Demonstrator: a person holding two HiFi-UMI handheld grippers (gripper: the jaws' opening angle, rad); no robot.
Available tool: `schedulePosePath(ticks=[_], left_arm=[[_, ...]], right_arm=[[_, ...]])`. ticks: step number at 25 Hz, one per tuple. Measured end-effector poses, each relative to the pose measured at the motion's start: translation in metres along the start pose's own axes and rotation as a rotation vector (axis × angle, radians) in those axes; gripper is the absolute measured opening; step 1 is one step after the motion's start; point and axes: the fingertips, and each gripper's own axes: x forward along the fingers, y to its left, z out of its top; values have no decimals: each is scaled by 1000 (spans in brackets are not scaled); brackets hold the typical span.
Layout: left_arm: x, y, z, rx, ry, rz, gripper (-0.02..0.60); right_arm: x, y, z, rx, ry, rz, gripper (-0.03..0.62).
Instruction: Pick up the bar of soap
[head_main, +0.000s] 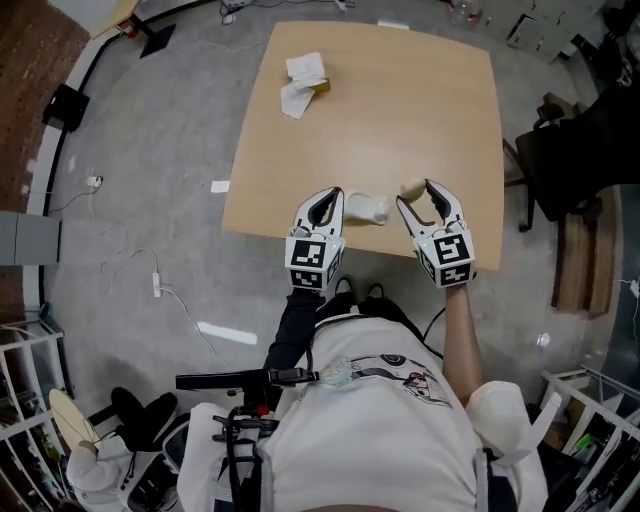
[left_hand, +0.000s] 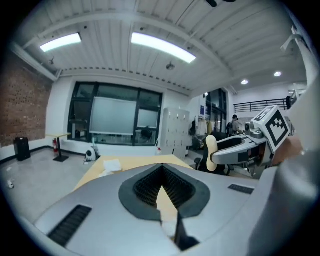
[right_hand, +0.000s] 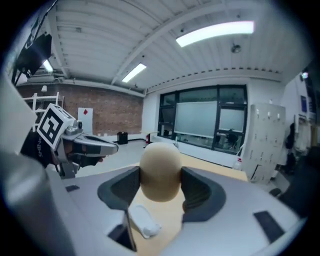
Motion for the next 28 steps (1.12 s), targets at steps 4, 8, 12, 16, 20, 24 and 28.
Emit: schedulePosePath(ticks=[4, 8, 12, 16, 20, 24, 28], left_arm=[[-2, -21, 64, 73, -140, -22, 5], [-6, -40, 107, 131, -243, -46, 5], [-18, -43, 126, 156, -299, -32, 5], [-24, -43, 136, 175, -319, -12, 5], [-31, -45, 141, 196, -326, 4, 5], [-38, -43, 146, 209, -334, 19, 5], [-40, -42, 147, 207, -337, 24, 5]], right_arm=[[-37, -14, 45, 26, -132, -70, 258], [-66, -22, 79, 14, -227, -128, 258], [-83, -20, 97, 13, -296, -149, 258], [-96, -27, 112, 16, -352, -180, 258], [-103, -28, 120, -8, -381, -205, 258], [-103, -23, 123, -22, -397, -209, 258], [-104, -20, 124, -24, -403, -207, 258]])
